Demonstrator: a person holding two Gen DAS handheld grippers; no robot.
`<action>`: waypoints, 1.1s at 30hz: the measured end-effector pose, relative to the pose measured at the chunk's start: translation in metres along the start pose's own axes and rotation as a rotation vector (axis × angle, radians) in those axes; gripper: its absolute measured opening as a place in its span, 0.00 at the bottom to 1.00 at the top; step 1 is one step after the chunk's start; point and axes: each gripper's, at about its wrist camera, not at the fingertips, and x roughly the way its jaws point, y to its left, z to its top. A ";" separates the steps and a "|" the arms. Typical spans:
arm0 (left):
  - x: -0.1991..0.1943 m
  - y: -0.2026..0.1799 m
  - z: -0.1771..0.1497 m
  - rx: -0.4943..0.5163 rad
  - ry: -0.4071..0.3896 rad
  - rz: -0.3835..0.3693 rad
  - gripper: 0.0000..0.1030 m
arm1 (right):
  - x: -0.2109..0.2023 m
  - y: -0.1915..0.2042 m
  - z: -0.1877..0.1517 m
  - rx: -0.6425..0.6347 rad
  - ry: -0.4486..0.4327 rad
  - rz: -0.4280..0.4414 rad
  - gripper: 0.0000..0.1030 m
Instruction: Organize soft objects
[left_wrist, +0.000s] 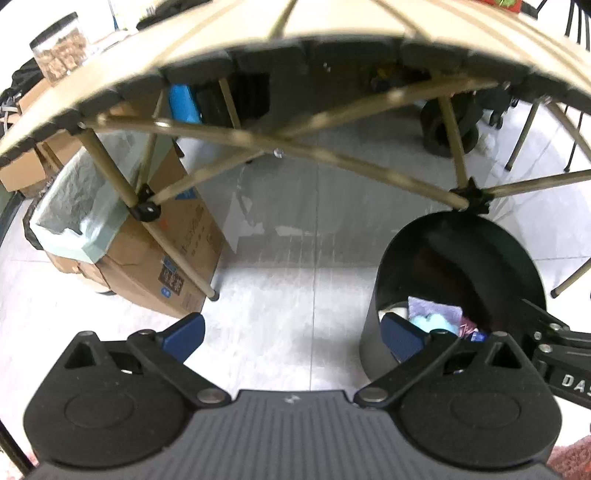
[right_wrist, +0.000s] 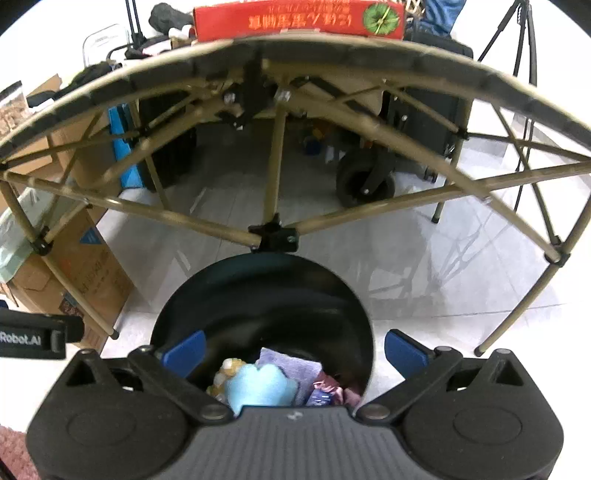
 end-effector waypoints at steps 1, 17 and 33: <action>-0.006 0.001 -0.002 -0.002 -0.014 0.000 1.00 | -0.008 -0.003 -0.001 -0.001 -0.011 0.000 1.00; -0.179 0.016 -0.096 0.128 -0.357 -0.133 1.00 | -0.217 -0.010 -0.059 -0.055 -0.177 0.074 1.00; -0.238 0.023 -0.149 0.168 -0.458 -0.164 1.00 | -0.290 -0.003 -0.110 -0.062 -0.224 0.072 1.00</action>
